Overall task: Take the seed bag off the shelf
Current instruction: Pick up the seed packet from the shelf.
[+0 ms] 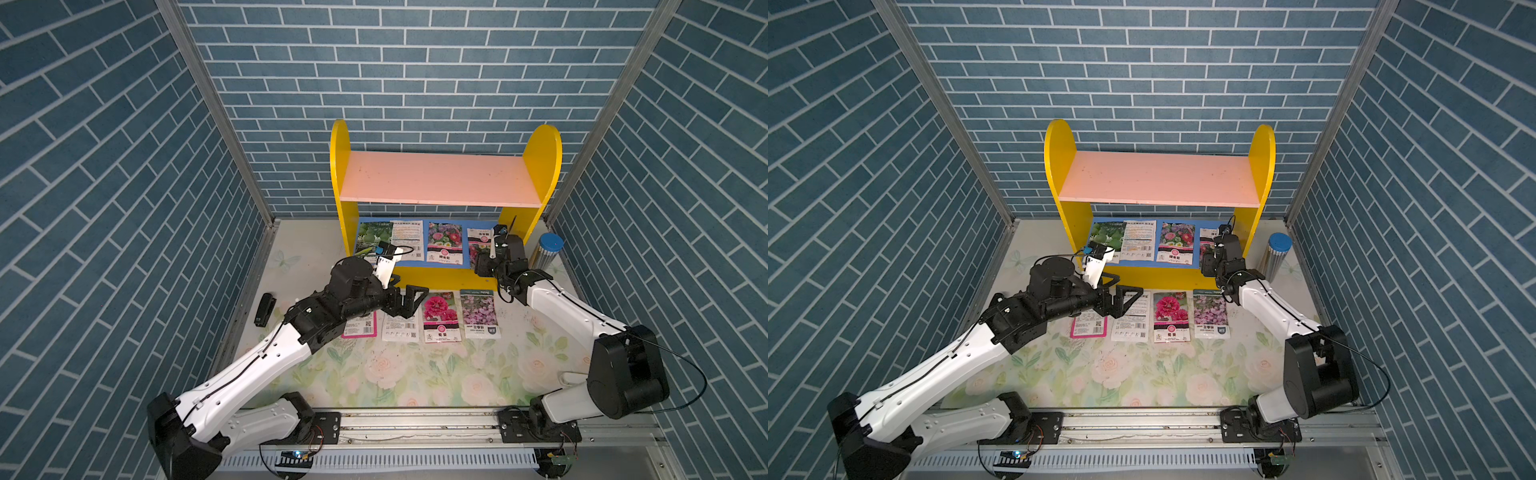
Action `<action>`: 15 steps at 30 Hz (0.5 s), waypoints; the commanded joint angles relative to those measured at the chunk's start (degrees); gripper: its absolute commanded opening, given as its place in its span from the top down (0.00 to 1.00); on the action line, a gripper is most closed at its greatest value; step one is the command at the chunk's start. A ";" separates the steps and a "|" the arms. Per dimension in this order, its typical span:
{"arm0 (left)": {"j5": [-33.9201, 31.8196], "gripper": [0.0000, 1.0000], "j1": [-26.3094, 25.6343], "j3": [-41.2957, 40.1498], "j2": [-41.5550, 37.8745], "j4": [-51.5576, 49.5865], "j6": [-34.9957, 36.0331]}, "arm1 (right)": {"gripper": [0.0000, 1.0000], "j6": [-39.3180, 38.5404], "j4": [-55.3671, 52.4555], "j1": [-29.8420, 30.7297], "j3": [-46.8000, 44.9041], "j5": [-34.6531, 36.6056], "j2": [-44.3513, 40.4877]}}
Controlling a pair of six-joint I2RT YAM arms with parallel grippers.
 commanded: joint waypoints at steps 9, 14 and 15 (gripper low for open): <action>-0.20 0.00 -0.36 0.41 1.15 0.28 0.91 | 0.34 1.23 0.81 0.00 -2.84 -2.10 -1.80; -0.19 0.00 -0.44 -0.05 0.86 0.60 0.73 | 0.34 3.04 2.11 0.38 -4.56 -4.47 -2.97; -0.17 0.00 -0.44 -0.15 0.87 0.64 0.73 | 0.34 3.44 2.19 0.55 -4.65 -4.82 -3.11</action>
